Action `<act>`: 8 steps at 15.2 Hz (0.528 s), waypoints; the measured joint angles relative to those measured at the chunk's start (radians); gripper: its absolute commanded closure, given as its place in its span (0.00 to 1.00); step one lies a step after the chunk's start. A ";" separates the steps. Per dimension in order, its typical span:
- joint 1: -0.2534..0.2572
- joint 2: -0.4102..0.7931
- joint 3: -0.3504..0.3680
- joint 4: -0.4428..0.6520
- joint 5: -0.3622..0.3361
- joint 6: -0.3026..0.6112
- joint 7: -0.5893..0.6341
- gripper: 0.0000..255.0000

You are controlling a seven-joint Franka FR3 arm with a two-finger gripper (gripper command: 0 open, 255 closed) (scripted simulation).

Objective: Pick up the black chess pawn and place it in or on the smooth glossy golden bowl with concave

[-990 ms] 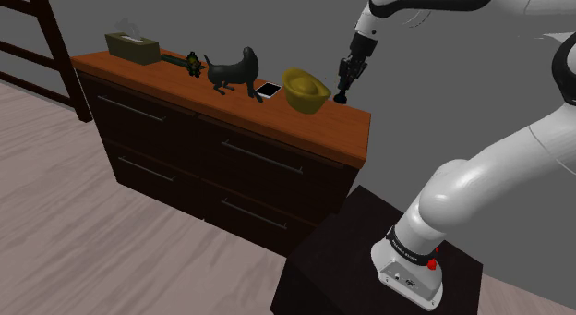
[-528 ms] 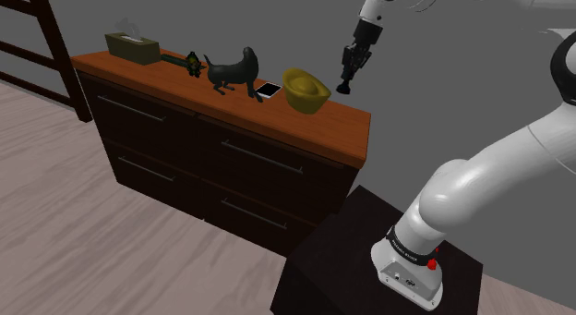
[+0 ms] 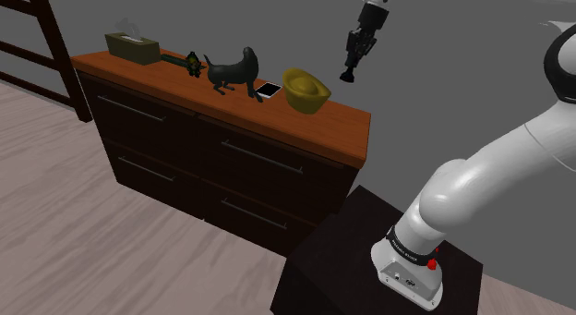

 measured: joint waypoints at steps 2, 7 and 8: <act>0.001 0.007 -0.001 0.028 0.002 -0.021 0.000 1.00; 0.020 0.165 -0.006 0.201 0.045 -0.041 0.007 1.00; 0.024 0.209 -0.006 0.248 0.057 -0.046 0.010 1.00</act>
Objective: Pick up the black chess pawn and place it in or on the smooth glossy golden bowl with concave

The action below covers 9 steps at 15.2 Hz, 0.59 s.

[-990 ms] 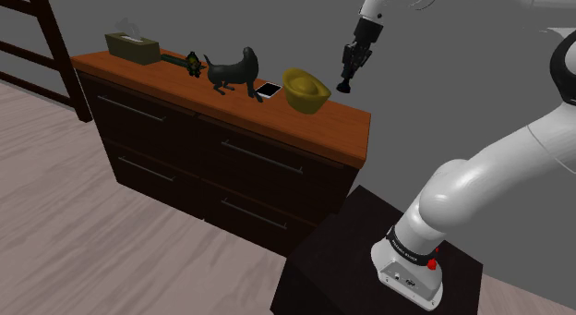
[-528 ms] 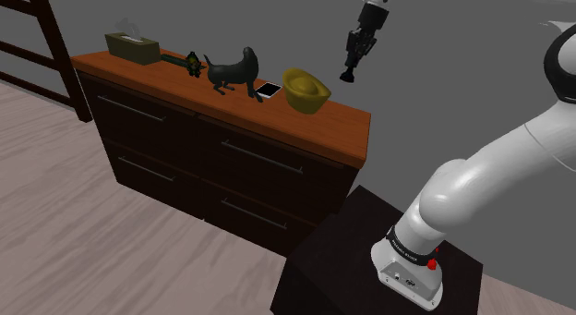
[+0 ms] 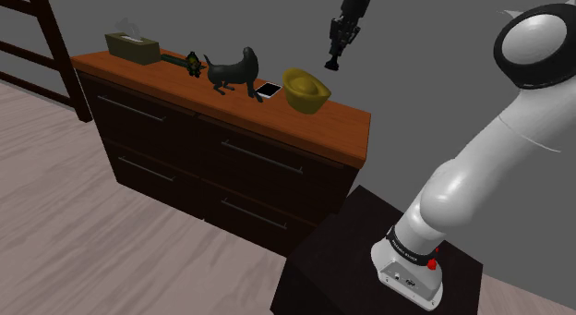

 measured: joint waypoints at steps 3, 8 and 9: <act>0.002 0.132 -0.006 0.162 0.039 -0.035 0.002 1.00; -0.004 0.284 -0.007 0.327 0.085 -0.056 0.006 1.00; -0.003 0.281 -0.006 0.312 0.084 -0.044 0.006 1.00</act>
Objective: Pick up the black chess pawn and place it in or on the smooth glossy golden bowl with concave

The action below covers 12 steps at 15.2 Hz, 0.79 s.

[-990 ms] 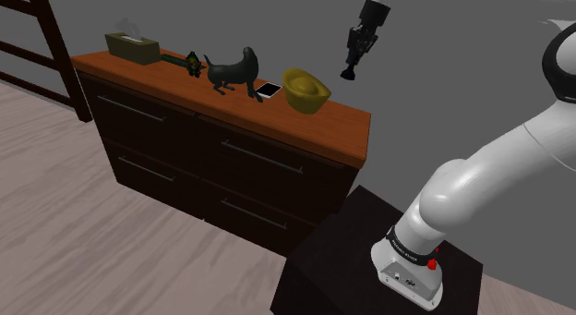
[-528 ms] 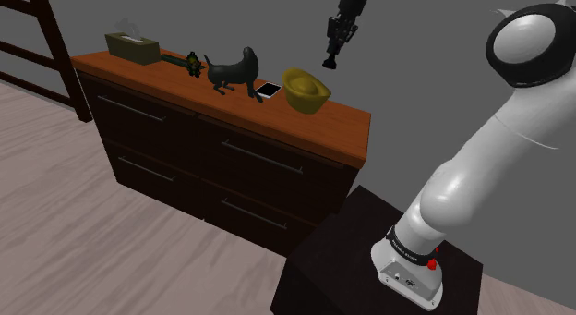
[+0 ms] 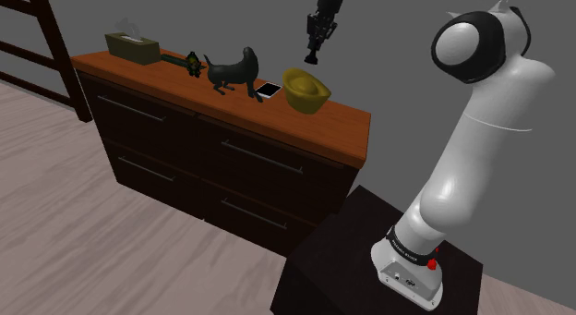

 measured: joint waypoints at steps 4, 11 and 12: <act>0.007 -0.025 0.003 -0.088 -0.009 0.064 -0.002 1.00; 0.015 -0.054 0.007 -0.221 -0.018 0.170 -0.007 1.00; 0.015 -0.053 0.007 -0.230 -0.017 0.180 -0.009 1.00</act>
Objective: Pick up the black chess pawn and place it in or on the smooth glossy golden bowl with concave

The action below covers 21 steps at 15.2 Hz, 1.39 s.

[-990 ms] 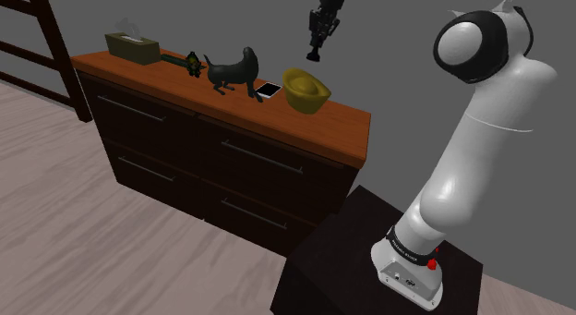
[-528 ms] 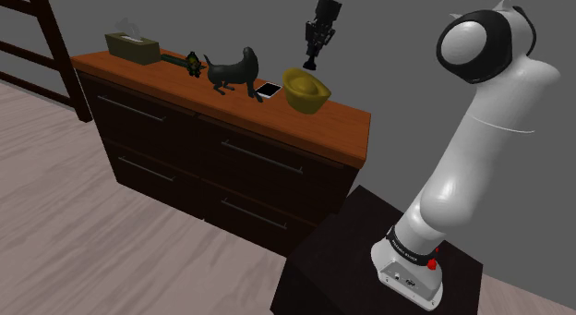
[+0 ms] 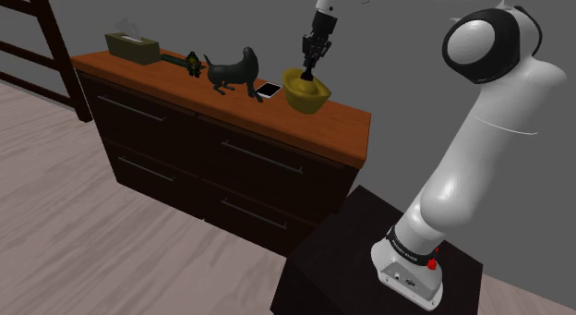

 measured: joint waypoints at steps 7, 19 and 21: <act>0.002 -0.009 0.001 -0.034 -0.003 0.025 -0.001 1.00; -0.011 0.016 -0.007 0.116 0.006 -0.100 -0.002 0.00; -0.013 0.020 -0.008 0.129 0.007 -0.111 -0.003 0.00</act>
